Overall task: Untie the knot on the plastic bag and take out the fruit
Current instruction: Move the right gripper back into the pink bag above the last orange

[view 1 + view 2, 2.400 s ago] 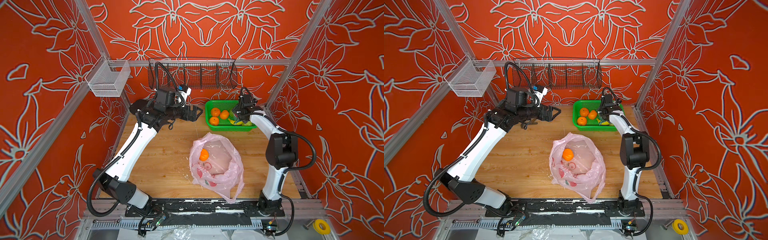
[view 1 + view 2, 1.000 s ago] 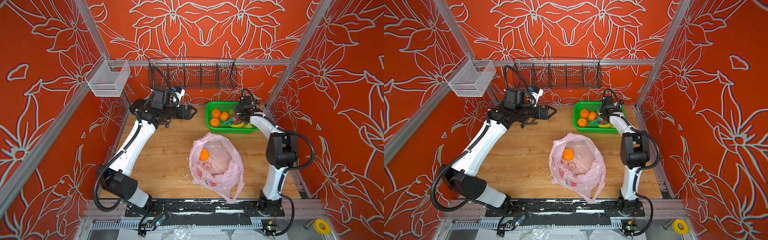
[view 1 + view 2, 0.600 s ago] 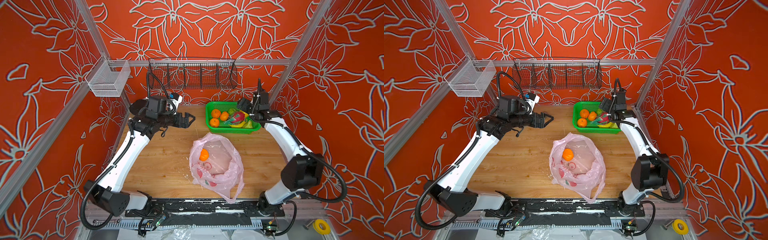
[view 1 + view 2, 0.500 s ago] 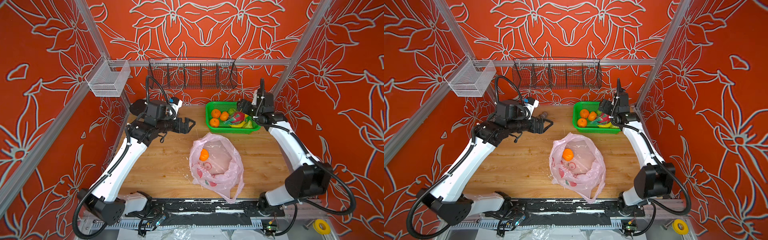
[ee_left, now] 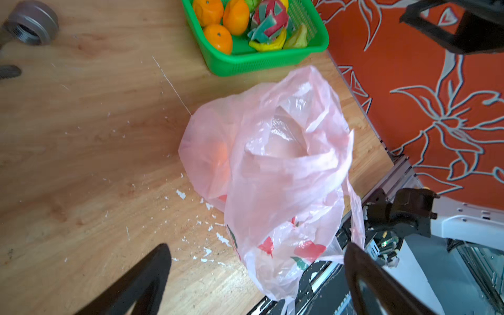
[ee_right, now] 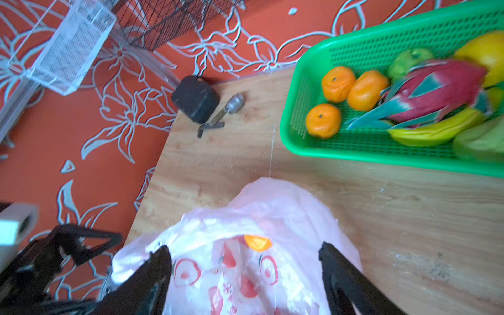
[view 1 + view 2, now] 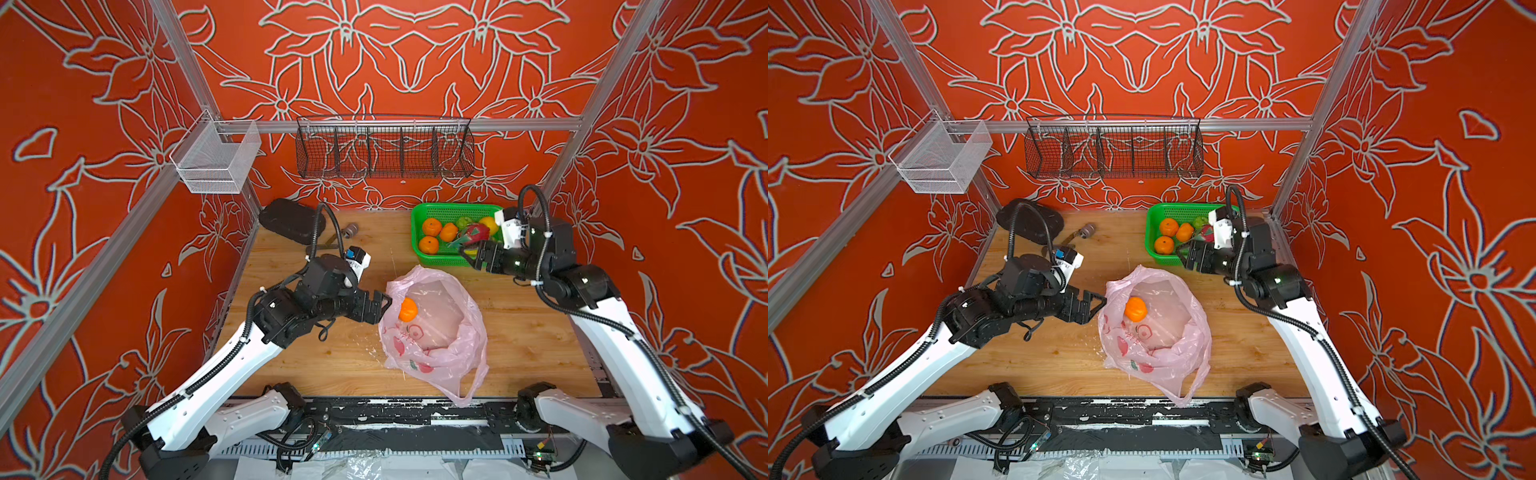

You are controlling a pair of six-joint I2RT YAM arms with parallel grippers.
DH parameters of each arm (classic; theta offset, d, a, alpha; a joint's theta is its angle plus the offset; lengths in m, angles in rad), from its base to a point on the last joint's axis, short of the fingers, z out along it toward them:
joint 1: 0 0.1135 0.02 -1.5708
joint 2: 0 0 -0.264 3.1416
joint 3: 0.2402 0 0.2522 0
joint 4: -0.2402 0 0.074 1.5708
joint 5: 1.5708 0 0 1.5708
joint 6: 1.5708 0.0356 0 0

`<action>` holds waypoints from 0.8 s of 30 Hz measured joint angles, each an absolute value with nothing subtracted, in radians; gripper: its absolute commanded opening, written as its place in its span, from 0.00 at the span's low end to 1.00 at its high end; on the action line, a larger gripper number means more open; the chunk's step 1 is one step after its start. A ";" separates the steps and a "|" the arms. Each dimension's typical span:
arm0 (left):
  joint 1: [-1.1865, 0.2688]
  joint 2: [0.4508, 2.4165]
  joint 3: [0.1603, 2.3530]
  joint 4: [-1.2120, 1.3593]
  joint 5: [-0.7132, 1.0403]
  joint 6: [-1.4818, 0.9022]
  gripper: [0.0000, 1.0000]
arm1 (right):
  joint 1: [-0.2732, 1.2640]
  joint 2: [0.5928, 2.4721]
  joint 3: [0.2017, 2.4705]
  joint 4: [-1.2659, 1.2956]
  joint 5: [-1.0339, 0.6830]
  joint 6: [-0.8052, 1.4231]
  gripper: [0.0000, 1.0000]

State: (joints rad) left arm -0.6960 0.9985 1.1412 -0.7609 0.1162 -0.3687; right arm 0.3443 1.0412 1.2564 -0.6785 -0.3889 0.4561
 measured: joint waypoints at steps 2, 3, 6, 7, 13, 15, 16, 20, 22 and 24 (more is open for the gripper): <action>-0.728 0.984 1.100 -0.759 0.100 -0.386 0.98 | 0.402 0.986 1.204 -0.688 -0.391 0.457 0.84; -0.746 0.976 1.081 -0.757 0.094 -0.392 0.98 | 0.432 0.955 1.169 -0.689 -0.391 0.458 0.83; -0.797 0.971 1.045 -0.749 0.068 -0.403 0.98 | 0.500 0.871 1.068 -0.690 -0.391 0.463 0.82; -0.811 0.973 1.038 -0.745 0.060 -0.406 0.98 | 0.516 0.851 1.040 -0.690 -0.391 0.464 0.81; -0.846 0.976 0.952 -0.667 0.007 -0.445 0.98 | 0.607 0.814 0.867 -0.653 -0.382 0.452 0.78; -0.846 0.983 0.926 -0.637 -0.004 -0.455 0.98 | 0.643 0.843 0.827 -0.628 -0.367 0.445 0.78; -0.846 0.993 0.920 -0.626 -0.005 -0.458 0.99 | 0.660 0.857 0.812 -0.611 -0.354 0.443 0.78; -0.846 1.052 0.914 -0.589 -0.007 -0.476 0.95 | 0.749 0.911 0.751 -0.527 -0.278 0.426 0.78; -0.846 1.071 0.914 -0.582 -0.007 -0.487 0.92 | 0.797 0.934 0.714 -0.466 -0.231 0.416 0.78; -0.846 1.085 0.914 -0.582 -0.007 -0.498 0.88 | 0.839 0.964 0.674 -0.411 -0.188 0.398 0.77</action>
State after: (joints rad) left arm -0.8455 1.0847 0.9138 -0.5819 -0.0071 -0.4984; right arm 0.8391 0.9638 0.6743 -0.4110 -0.1883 0.3977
